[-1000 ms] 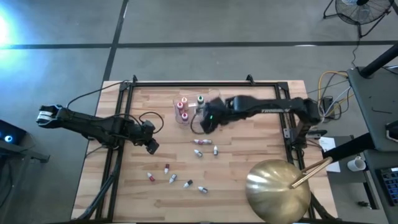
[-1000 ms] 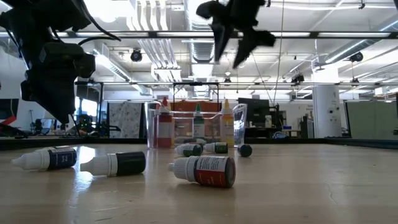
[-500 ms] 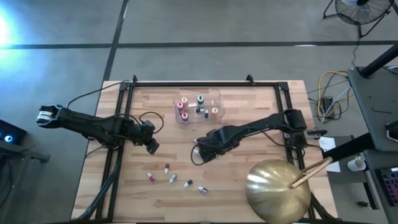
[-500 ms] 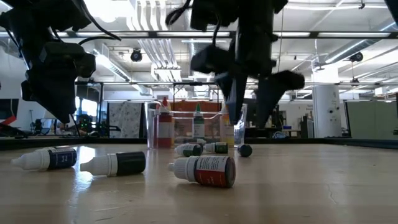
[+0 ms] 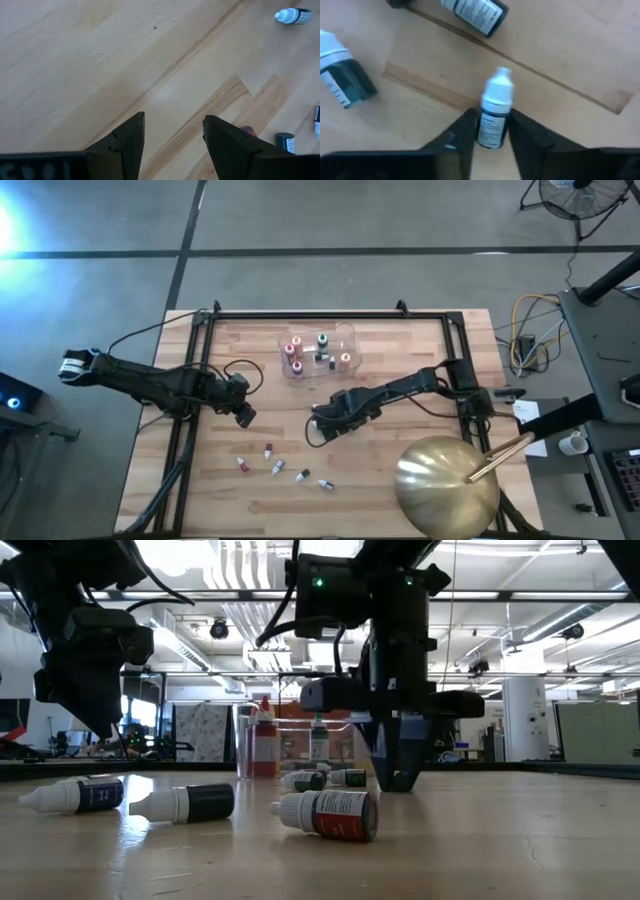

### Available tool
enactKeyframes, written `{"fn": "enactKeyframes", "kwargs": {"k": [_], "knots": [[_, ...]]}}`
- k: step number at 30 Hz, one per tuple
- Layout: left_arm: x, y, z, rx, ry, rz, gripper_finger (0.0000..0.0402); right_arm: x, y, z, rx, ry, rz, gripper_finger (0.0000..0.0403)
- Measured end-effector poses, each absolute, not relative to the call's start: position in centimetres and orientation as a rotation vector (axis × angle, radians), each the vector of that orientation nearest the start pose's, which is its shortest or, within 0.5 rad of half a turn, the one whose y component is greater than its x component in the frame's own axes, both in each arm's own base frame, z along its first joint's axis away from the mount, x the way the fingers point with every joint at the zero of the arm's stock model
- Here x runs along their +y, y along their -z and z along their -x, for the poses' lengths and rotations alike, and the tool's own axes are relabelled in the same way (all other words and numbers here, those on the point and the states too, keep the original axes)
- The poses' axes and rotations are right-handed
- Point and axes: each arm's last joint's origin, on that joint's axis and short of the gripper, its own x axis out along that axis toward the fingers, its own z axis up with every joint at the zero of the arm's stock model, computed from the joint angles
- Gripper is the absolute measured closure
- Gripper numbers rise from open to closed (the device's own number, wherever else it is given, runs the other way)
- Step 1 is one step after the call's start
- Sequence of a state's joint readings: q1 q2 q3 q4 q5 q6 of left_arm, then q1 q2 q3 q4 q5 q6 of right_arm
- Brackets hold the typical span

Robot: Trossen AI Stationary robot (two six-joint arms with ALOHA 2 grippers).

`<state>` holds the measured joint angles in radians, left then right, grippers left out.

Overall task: Pick & Place food coloring
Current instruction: Put the bottom right small green food coloring bottle in the transparent bin

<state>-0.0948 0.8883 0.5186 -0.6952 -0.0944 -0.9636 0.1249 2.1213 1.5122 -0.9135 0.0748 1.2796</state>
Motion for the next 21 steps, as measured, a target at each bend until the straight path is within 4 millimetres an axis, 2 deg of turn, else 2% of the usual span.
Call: {"fn": "enactKeyframes", "kwargs": {"k": [4, 8, 11, 15, 18, 21], "knots": [[-1.2, -19.1, -15.0, 0.966, -0.505, 0.769, 0.0227, 3.9, -15.5, -39.6, 1.177, 0.936, -0.774, 0.0358], [-1.2, -19.1, -15.0, 0.966, -0.505, 0.770, 0.0227, 2.5, -21.0, -39.4, 0.921, 0.967, -0.698, 0.0367], [-1.2, -19.1, -15.0, 0.966, -0.506, 0.770, 0.0227, 0.8, -25.7, -38.9, 0.744, 0.963, -0.678, 0.0355], [-1.2, -19.1, -15.0, 0.966, -0.505, 0.769, 0.0227, -4.1, -30.2, -38.3, 0.597, 0.882, -0.717, 0.0327], [-1.2, -19.1, -15.0, 0.969, -0.500, 0.759, 0.0227, -7.0, -31.5, -37.7, 0.581, 0.792, -0.837, 0.0295], [-1.1, -19.1, -15.0, 0.967, -0.501, 0.757, 0.0227, -7.8, -31.9, -37.3, 0.567, 0.787, -0.884, 0.0260]]}}
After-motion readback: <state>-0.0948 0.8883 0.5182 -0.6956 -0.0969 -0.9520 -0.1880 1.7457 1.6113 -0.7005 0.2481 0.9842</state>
